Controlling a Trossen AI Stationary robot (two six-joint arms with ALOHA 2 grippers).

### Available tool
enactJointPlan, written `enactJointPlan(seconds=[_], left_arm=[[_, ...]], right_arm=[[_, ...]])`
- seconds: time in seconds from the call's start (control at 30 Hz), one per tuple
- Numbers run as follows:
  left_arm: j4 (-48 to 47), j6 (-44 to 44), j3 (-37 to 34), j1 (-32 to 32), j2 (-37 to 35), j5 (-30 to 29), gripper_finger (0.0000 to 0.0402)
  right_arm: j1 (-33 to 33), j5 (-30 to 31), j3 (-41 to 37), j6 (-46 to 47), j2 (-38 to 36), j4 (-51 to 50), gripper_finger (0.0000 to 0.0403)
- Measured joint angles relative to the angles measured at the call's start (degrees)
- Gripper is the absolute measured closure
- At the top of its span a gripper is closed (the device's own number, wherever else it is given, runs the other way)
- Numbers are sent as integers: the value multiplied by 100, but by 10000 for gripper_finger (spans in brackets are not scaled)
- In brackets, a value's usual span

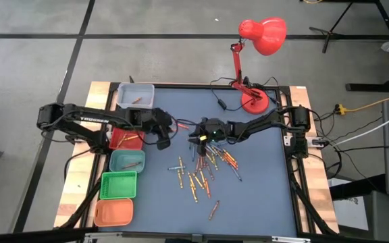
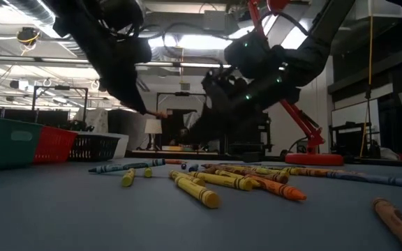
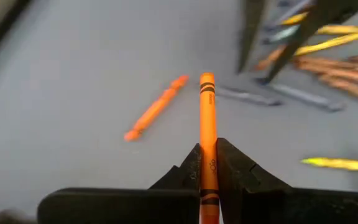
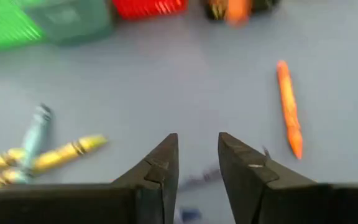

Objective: Sort crayons
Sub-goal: Put the orange crayon into the transparent bin, then put the brown crayon into the blue bin

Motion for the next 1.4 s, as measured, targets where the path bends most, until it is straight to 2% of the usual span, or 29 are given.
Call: enactJointPlan(seconds=[0.13, 0.37, 0.5, 0.7, 0.9, 1.07, 1.23, 1.4], left_arm=[[-199, 390, 7, 401, -88, -662, 391], [-600, 701, 7, 1308, -85, -2495, 391], [-746, 705, 7, 1890, -83, -3005, 391], [-910, 708, 7, 2617, -70, -2904, 388], [-913, 651, 7, 3054, -70, -2703, 353], [-911, 641, 7, 3215, -70, -2388, 328], [-911, 405, 7, 3219, -70, -2361, 320], [-909, 375, 7, 3219, -70, -2359, 319]], right_arm=[[0, 159, -2, 0, 0, -576, 290], [0, 158, -2, -2, 0, -899, 290], [0, 140, -2, -2, 0, -910, 290], [0, 140, -2, -3, 0, -828, 290], [2, 138, -2, -9, 0, -648, 290], [51, 73, -2, -8, 0, -666, 290], [243, 96, -2, -9, 0, -689, 290], [468, 581, -2, -11, 0, -931, 290]])
